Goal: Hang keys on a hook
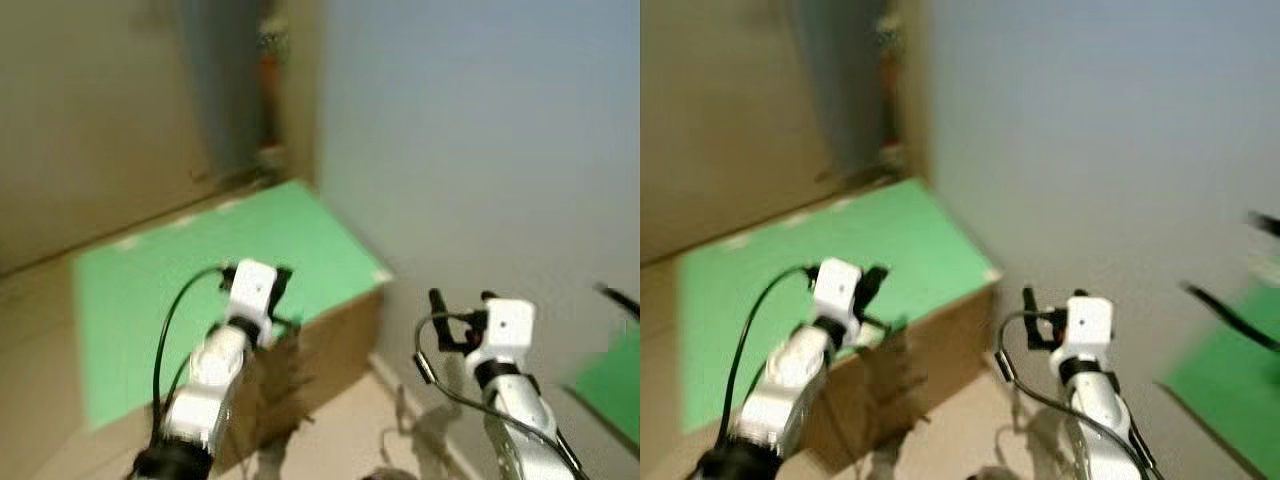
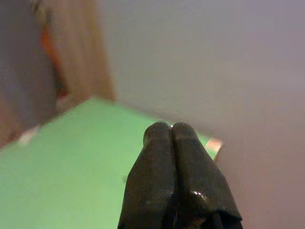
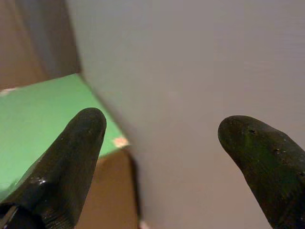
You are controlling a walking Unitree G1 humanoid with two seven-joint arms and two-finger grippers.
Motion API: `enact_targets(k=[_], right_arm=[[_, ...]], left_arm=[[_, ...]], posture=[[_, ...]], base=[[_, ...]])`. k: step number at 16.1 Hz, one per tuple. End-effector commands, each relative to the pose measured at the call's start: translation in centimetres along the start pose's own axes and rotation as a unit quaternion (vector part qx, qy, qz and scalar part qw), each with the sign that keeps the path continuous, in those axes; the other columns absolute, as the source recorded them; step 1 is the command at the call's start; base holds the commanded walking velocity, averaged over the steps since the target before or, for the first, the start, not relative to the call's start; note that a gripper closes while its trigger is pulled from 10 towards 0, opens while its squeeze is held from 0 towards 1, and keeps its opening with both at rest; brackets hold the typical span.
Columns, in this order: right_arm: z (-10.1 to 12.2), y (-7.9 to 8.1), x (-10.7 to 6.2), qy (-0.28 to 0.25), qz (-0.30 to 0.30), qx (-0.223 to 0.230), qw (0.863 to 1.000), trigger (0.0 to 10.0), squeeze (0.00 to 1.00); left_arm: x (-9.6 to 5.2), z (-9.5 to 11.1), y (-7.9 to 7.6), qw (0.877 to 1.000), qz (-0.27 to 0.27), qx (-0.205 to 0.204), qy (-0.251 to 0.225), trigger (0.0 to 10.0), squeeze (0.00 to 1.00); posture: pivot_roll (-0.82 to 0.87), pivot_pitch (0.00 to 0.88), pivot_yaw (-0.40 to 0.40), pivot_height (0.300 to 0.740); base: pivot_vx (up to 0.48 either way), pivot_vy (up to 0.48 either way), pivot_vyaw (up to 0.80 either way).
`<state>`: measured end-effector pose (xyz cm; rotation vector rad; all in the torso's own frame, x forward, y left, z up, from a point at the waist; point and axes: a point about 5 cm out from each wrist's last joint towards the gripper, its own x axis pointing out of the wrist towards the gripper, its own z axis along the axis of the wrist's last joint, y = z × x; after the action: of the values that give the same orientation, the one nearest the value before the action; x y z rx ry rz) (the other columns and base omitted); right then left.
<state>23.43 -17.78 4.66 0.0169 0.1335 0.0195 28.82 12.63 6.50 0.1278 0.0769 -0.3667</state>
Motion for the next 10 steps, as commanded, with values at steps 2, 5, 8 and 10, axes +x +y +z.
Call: enact_targets(k=[2,5,8,10], right_arm=[[-0.3,1.0,0.4,0.003,0.019,0.006,1.000,10.0,0.00],[-0.3,0.8,0.8,0.003,0.017,0.007,1.000,10.0,0.00],[-0.4,0.8,1.0,0.004,0.022,0.005,1.000,10.0,0.00],[-0.7,0.7,0.9,0.008,0.023,0.003,1.000,10.0,0.00]], left_arm=[[-0.2,-0.3,0.9,1.000,0.002,0.029,0.010,10.0,0.00],[-0.1,0.0,0.2,0.999,-0.036,0.029,-0.004,10.0,0.00],[-0.2,0.0,-0.1,0.999,-0.049,0.020,-0.009,10.0,0.00],[-0.3,-0.1,0.0,0.999,-0.051,0.011,-0.009,10.0,0.00]], posture=[[-0.13,0.000,0.034,0.740],[-0.14,0.000,0.040,0.740],[-0.13,0.000,0.036,0.740],[-0.12,0.000,0.029,0.740]], base=[[0.000,0.000,-0.50],[0.000,0.000,-0.50],[0.000,0.294,-0.49],[0.000,0.435,-0.49]])
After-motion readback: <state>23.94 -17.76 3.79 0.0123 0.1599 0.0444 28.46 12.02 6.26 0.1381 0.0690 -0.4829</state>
